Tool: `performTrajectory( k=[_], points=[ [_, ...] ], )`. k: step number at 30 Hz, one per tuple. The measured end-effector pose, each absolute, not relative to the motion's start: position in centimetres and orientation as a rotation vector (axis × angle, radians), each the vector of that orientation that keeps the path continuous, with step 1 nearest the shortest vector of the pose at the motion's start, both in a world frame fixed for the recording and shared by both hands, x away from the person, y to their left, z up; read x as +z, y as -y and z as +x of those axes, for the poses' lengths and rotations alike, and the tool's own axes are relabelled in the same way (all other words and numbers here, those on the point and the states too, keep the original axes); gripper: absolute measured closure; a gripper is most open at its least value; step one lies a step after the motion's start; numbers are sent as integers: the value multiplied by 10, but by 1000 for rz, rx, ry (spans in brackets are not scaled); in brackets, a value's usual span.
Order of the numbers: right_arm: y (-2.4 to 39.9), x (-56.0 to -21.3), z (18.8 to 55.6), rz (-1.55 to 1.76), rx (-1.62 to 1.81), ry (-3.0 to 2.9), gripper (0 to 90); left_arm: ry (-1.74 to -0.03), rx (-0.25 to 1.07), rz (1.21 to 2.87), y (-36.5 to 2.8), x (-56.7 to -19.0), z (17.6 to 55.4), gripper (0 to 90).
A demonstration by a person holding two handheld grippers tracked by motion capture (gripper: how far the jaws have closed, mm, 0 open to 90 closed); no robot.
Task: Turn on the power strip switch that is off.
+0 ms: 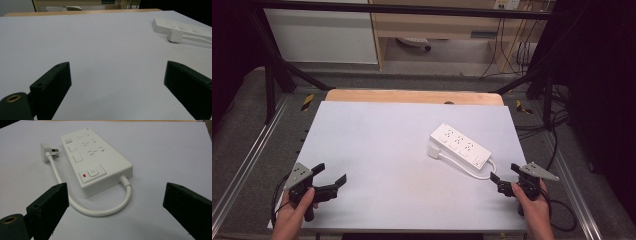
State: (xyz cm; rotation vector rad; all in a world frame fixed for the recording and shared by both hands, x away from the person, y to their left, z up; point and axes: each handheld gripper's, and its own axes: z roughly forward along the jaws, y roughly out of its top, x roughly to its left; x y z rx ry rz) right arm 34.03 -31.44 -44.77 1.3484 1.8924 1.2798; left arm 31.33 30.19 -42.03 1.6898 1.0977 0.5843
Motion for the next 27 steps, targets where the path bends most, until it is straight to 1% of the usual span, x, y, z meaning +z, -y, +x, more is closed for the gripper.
performTrajectory(
  k=[15,27],
  points=[
    [313,-447,342,1339,1285,-1898,44,-1084,585,1676,-312,-421,316,66],
    [310,-443,341,1309,1314,-1892,49,-1085,584,1680,-312,-421,316,61]
  ],
)
